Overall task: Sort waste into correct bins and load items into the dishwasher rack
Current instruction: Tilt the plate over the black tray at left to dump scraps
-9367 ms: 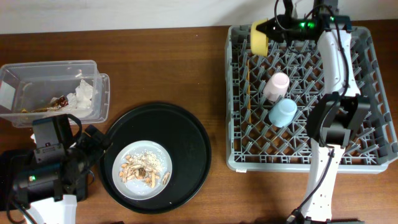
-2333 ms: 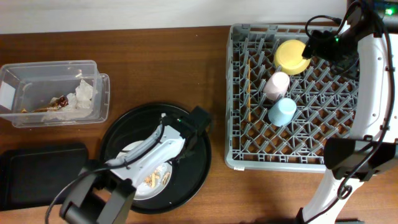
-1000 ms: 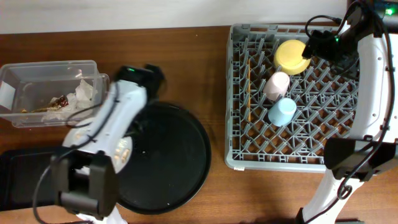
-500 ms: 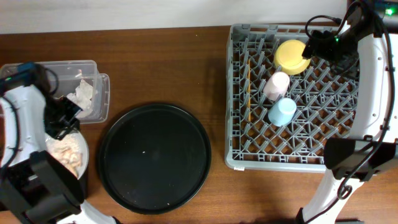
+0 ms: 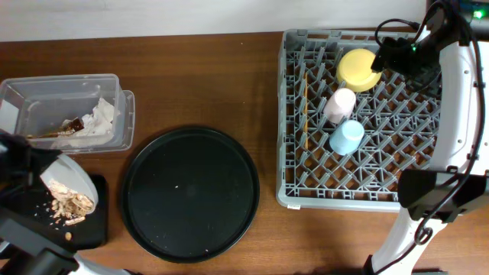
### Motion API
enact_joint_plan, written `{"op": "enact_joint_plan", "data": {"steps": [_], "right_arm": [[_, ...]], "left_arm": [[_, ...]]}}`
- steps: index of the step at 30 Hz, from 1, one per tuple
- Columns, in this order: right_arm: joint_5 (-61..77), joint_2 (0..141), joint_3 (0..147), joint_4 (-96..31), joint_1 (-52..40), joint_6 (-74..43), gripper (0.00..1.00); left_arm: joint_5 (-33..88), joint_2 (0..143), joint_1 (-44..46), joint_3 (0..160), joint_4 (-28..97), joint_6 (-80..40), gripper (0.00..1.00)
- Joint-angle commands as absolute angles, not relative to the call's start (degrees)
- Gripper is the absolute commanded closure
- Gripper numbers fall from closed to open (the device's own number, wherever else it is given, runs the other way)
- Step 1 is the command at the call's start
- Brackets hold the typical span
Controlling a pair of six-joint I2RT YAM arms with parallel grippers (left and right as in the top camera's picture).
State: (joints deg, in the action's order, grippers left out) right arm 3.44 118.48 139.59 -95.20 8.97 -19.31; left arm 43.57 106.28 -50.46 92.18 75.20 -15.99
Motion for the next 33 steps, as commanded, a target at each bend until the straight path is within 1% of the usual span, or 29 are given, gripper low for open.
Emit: {"op": "enact_joint_plan", "data": {"steps": [1,4,5,6,8,9,10,13,15,17,18,19,20,21,22,23,24,26,27,28,29,30,31,32,33], "right_arm": [[2.92,118.41,139.72,-95.15,9.06,-19.59,0.02],[2.92,118.41,139.72,-95.18,9.06,-19.59,0.02],[2.92,118.41,139.72,-95.18,9.06,-19.59,0.02],[2.92,118.41,139.72,-95.18,9.06,-19.59,0.02],[2.92,118.41,139.72,-95.15,9.06,-19.59,0.02],[2.92,118.41,139.72,-95.18,9.06,-19.59,0.02],[2.92,118.41,139.72,-95.18,9.06,-19.59,0.02],[2.94,118.41,139.72,-95.18,9.06,-19.59,0.02],[2.92,118.41,139.72,-95.15,9.06,-19.59,0.02],[2.92,118.41,139.72,-95.18,9.06,-19.59,0.02],[2.92,118.41,139.72,-95.18,9.06,-19.59,0.02],[2.92,118.41,139.72,-95.18,9.06,-19.59,0.02],[2.92,118.41,139.72,-95.15,9.06,-19.59,0.02],[2.92,118.41,139.72,-95.18,9.06,-19.59,0.02],[2.92,118.41,139.72,-95.18,9.06,-19.59,0.02],[2.92,118.41,139.72,-95.15,9.06,-19.59,0.02],[2.92,118.41,139.72,-95.18,9.06,-19.59,0.02],[2.94,118.41,139.72,-95.18,9.06,-19.59,0.02],[2.92,118.41,139.72,-95.15,9.06,-19.59,0.02],[2.92,118.41,139.72,-95.15,9.06,-19.59,0.02],[2.92,118.41,139.72,-95.15,9.06,-19.59,0.02],[2.92,118.41,139.72,-95.18,9.06,-19.59,0.02],[2.92,118.41,139.72,-95.18,9.06,-19.59,0.02],[2.92,118.41,139.72,-95.18,9.06,-19.59,0.02],[2.92,118.41,139.72,-95.18,9.06,-19.59,0.02]], "left_arm": [[52.80,104.12,-55.51,93.25,75.29,-11.68,0.99],[53.28,104.12,-61.30,92.90,77.69,-11.68,0.99],[55.13,104.12,-62.89,92.77,78.32,-11.64,0.99],[57.10,104.12,-64.20,92.73,78.37,-11.40,0.99],[57.10,104.12,-65.69,92.73,77.23,-11.18,0.99],[59.55,104.12,-66.67,92.73,81.73,-8.14,0.99],[60.05,104.14,-67.18,92.73,78.96,-7.40,0.99],[62.15,104.18,-67.18,92.73,79.44,-6.31,0.99],[61.08,104.18,-67.24,92.73,83.66,-6.31,0.99],[59.22,104.18,-67.26,92.73,81.10,-6.37,0.99],[59.35,104.16,-67.24,92.73,82.83,-6.33,0.99],[59.27,104.16,-67.24,92.73,80.44,-6.35,0.99],[59.37,104.16,-67.24,92.73,80.79,-6.35,0.99],[62.92,104.16,-67.24,92.73,83.90,-3.79,0.99],[70.59,104.16,-67.24,92.73,84.03,4.12,0.99],[71.42,104.16,-67.24,92.73,83.94,4.36,0.99],[72.31,104.16,-67.24,92.73,86.67,4.73,0.99],[70.57,104.18,-67.24,92.73,81.73,4.86,0.99],[64.18,104.18,-67.24,92.73,82.67,-0.78,0.99],[64.93,104.14,-67.24,92.73,87.39,0.75,0.99],[69.28,104.12,-67.22,92.73,89.91,7.53,0.99],[70.32,104.12,-67.18,92.73,90.02,9.08,0.99],[70.22,104.12,-67.00,92.73,94.87,9.67,0.99],[70.70,103.92,-66.70,92.62,96.75,11.35,0.99],[68.97,103.33,-65.98,92.62,96.75,11.70,0.99]]}}
